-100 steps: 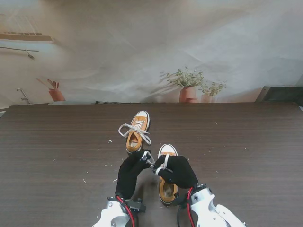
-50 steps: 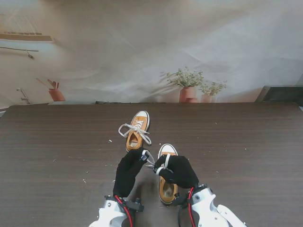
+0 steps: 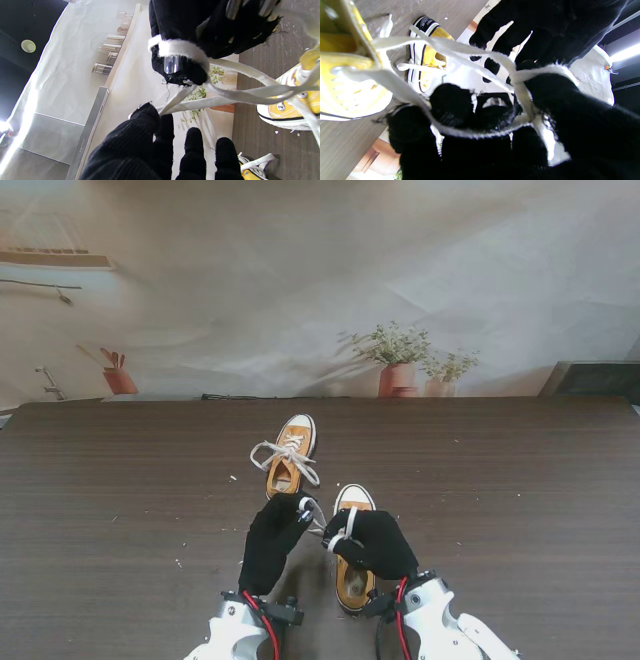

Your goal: Tie the shoelaces into a bow on the shoes

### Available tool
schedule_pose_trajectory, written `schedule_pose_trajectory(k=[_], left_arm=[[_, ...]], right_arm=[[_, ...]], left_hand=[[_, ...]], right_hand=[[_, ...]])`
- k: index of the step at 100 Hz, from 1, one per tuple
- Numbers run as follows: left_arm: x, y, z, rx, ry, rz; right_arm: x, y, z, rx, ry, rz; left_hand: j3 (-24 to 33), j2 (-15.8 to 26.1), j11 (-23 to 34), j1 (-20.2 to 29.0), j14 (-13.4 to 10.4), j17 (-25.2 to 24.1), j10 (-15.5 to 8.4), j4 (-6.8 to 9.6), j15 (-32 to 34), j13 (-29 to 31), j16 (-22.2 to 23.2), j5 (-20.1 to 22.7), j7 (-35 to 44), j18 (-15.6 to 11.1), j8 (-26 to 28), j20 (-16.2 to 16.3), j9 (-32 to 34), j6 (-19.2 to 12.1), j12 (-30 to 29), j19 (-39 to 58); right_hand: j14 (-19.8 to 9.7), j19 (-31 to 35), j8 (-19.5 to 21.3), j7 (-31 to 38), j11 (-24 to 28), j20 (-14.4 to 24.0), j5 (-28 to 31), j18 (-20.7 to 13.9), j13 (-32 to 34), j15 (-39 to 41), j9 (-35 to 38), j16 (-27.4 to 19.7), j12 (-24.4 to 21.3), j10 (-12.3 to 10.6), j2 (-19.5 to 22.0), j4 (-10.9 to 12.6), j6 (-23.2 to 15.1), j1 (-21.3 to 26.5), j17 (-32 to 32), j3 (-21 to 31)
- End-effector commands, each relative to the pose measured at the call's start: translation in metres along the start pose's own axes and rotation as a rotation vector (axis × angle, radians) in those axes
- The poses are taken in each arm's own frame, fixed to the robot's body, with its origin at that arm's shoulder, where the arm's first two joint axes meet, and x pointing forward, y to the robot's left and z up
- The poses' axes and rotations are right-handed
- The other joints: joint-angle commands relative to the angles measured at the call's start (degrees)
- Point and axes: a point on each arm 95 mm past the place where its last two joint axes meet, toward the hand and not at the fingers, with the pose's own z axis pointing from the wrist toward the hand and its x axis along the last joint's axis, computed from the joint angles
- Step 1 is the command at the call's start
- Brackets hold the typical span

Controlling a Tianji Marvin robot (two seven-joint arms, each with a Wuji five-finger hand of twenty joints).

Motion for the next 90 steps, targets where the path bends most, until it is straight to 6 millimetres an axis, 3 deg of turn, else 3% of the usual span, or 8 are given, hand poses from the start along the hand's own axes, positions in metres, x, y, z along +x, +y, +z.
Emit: schedule_pose_trajectory(k=[1, 23, 32, 43, 55, 66, 81, 90], left_arm=[[0.0011, -0.0004, 0.0010, -0.024, 0.019, 0.022], [-0.0005, -0.0027, 0.0004, -0.038, 0.043, 0.054], [0.0002, -0.0043, 0.0008, -0.031, 0.057, 0.072], [0.0013, -0.0065, -0.0002, -0.027, 0.061, 0.082], [0.0010, -0.0073, -0.0010, -0.026, 0.059, 0.088], [0.0007, -0.0067, -0.0018, -0.032, 0.057, 0.084], [0.0020, -0.0059, -0.0015, -0.026, 0.053, 0.066], [0.0029, -0.0049, -0.0016, -0.016, 0.044, 0.045]], right_arm=[[-0.0014, -0.0012, -0.0006, 0.016, -0.007, -0.002], [-0.0014, -0.0016, -0.0017, 0.024, -0.012, 0.001], [-0.0011, -0.0005, -0.0025, 0.021, -0.015, 0.000], [-0.0010, 0.0007, -0.0047, 0.015, -0.019, -0.003], [-0.0019, 0.0010, -0.0071, 0.013, -0.025, -0.004], [-0.0022, 0.0015, -0.0091, 0.023, -0.032, -0.001], [-0.0017, 0.0036, -0.0097, 0.020, -0.040, 0.015], [-0.0017, 0.0055, -0.0098, 0.034, -0.037, 0.021]], left_hand=[[6.4, -1.8, -0.9, 3.6, -0.9, -0.3, -1.8, 1.37, 1.2, 1.2, -0.2, 4.8, 9.9, -1.2, 7.2, -0.2, 1.8, -13.7, 3.2, 1.5], [9.1, -2.8, 4.1, 3.6, -0.8, -0.3, -1.6, 1.30, 6.3, 2.0, 4.6, 5.6, 11.9, -0.7, 12.6, -0.2, 2.2, -14.5, 9.2, 2.6], [10.1, -3.5, 3.5, 3.6, -0.6, -0.2, -1.8, 1.76, 5.7, 2.2, 4.6, 6.7, 12.1, -0.5, 13.2, 0.0, 2.4, -15.1, 8.3, 3.5], [14.3, -4.8, 1.6, 2.7, -0.4, -0.1, -1.8, 1.34, 3.8, 2.0, 1.3, 8.2, 11.5, 0.0, 13.1, -1.0, 2.4, -14.4, 4.7, 3.8], [17.8, -6.0, 4.3, 1.9, 0.1, 0.0, -1.5, 0.95, 3.6, 2.7, 0.8, 9.9, 12.3, 0.4, 12.7, -1.4, 3.1, -14.4, 2.9, 3.8], [16.9, -6.0, 4.8, 2.8, 0.5, -0.2, -1.1, 0.25, 5.6, 3.5, 7.6, 8.4, 14.3, 0.6, 14.0, -1.6, 4.2, -15.7, 8.9, 3.5], [16.4, -5.4, 5.9, 3.2, 0.5, -0.5, -1.1, 0.19, 6.1, 3.5, 9.7, 7.3, 14.2, 0.6, 14.4, -1.8, 3.7, -15.9, 10.2, 2.9], [15.4, -4.9, 5.4, 3.5, 0.5, -0.5, -1.0, 0.11, 5.3, 3.2, 9.5, 6.9, 14.0, 0.5, 14.6, -1.7, 3.5, -16.1, 9.7, 2.8]], right_hand=[[0.5, 0.1, -0.9, 1.2, 0.7, -0.7, 0.8, 0.7, 1.4, -0.4, 1.6, -0.8, -0.9, -0.1, 0.3, -0.6, -2.3, 0.5, -0.2, -0.3], [0.6, 0.1, -1.0, 1.3, 0.7, -0.8, 0.7, 0.7, 1.4, -0.4, 1.6, -0.8, -1.0, -0.1, 0.4, -0.6, -2.2, 0.4, -0.2, -0.3], [0.6, 0.0, -0.9, 1.3, 0.6, -0.8, 0.7, 0.6, 1.4, -0.4, 1.4, -0.8, -1.1, -0.1, 0.6, -0.7, -2.4, 0.5, -0.4, -0.4], [0.5, 0.0, -0.9, 1.3, 0.6, -0.8, 0.6, 0.6, 1.4, -0.5, 1.3, -0.9, -1.1, -0.1, 0.6, -0.6, -2.4, 0.5, -0.4, -0.5], [0.6, -0.1, -0.8, 1.3, 0.5, -0.9, 0.6, 0.5, 1.3, -0.8, 1.2, -1.0, -1.2, -0.1, 0.6, -0.6, -2.5, 0.5, -0.7, -0.6], [0.9, -1.2, -0.8, 0.9, -0.4, -1.1, -0.2, -0.3, 1.3, -3.6, -0.7, -2.1, -1.5, 0.0, 1.5, -0.6, -2.2, 0.8, -2.5, -1.3], [1.5, -2.5, -1.2, 0.6, -1.5, -1.3, -0.7, -0.7, 1.2, -6.8, -2.7, -3.5, -2.2, 0.4, 1.7, -0.5, -2.0, 1.0, -4.7, -1.6], [2.1, -4.9, -3.1, -0.6, -4.0, -1.6, -2.6, -1.6, -0.1, -12.7, -7.2, -5.9, -3.5, 0.8, 1.0, -0.5, -2.3, 0.7, -8.7, -1.0]])
